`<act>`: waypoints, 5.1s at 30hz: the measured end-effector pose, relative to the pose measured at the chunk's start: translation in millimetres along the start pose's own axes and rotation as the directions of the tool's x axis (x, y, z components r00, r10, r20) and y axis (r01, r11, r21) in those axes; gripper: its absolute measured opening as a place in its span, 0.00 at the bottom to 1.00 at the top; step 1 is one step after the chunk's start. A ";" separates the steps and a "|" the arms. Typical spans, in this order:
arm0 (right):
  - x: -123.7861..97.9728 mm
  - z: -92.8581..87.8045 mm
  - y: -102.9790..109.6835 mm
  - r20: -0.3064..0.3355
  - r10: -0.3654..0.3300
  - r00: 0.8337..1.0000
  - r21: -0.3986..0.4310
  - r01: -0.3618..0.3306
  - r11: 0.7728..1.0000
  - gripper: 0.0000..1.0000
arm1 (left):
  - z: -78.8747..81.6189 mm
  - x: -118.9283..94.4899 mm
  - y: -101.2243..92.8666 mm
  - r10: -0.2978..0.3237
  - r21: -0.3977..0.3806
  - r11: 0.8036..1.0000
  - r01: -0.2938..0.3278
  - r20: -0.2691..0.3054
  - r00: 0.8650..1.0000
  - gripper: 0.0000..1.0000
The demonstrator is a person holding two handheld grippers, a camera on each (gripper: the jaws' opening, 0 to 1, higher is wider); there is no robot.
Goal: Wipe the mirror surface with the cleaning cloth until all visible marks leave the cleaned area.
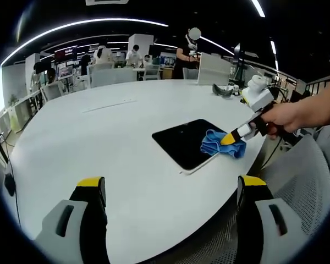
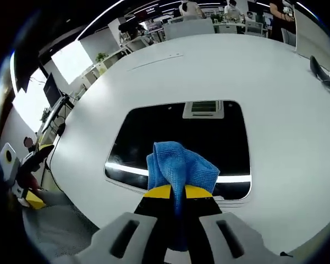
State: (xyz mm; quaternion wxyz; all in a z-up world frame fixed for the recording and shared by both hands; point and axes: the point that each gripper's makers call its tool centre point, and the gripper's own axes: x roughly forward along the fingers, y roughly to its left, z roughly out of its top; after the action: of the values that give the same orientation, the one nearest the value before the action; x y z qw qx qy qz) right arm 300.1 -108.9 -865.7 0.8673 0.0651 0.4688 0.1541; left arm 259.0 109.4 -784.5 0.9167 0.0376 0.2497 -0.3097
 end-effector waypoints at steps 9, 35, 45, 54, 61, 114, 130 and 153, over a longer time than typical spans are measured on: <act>-6.8 -1.3 -18.6 0.006 -0.019 1.000 0.029 0.019 0.999 0.01 | -0.1 0.1 -0.9 -0.004 -0.001 1.000 0.004 -0.001 1.000 0.99; -13.6 0.7 -45.4 0.012 -0.045 0.999 0.070 0.044 0.997 0.01 | 0.7 -0.3 -0.7 -0.002 -0.001 1.000 0.002 0.001 1.000 0.99; -4.1 15.5 -47.4 0.021 -0.063 0.998 0.057 0.062 0.996 0.01 | 0.5 0.0 0.2 0.002 -0.003 1.000 -0.002 0.002 1.000 0.99; 4.1 28.6 -52.2 0.021 -0.069 0.997 0.066 0.067 0.996 0.01 | 0.9 0.4 0.2 0.003 -0.005 1.000 -0.003 0.003 1.000 0.99; 12.8 42.3 -56.7 0.020 -0.072 0.997 0.038 0.072 0.997 0.01 | 2.1 0.1 1.3 0.017 -0.001 1.000 -0.017 0.006 1.000 0.99; 48.0 104.6 -74.2 0.011 -0.098 0.995 -0.003 0.099 0.995 0.01 | 15.2 -0.8 -1.6 -0.024 -0.040 0.999 0.028 0.093 0.995 0.99; 29.9 122.7 -73.6 0.051 -0.068 0.996 -0.020 0.069 0.997 0.01 | 15.8 -0.6 -1.2 -0.024 -0.018 1.000 0.026 0.095 0.995 0.99; -46.7 98.6 -140.4 0.078 -0.098 0.992 0.018 0.097 0.995 0.01 | 9.8 0.1 0.3 -0.013 -0.020 1.000 0.014 0.061 0.998 0.99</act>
State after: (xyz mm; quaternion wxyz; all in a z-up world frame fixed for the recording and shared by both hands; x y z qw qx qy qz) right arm 387.3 -253.7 -810.4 0.8911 0.0543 0.4380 0.1054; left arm 263.5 107.4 -776.1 0.9221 0.0170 0.2252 -0.3142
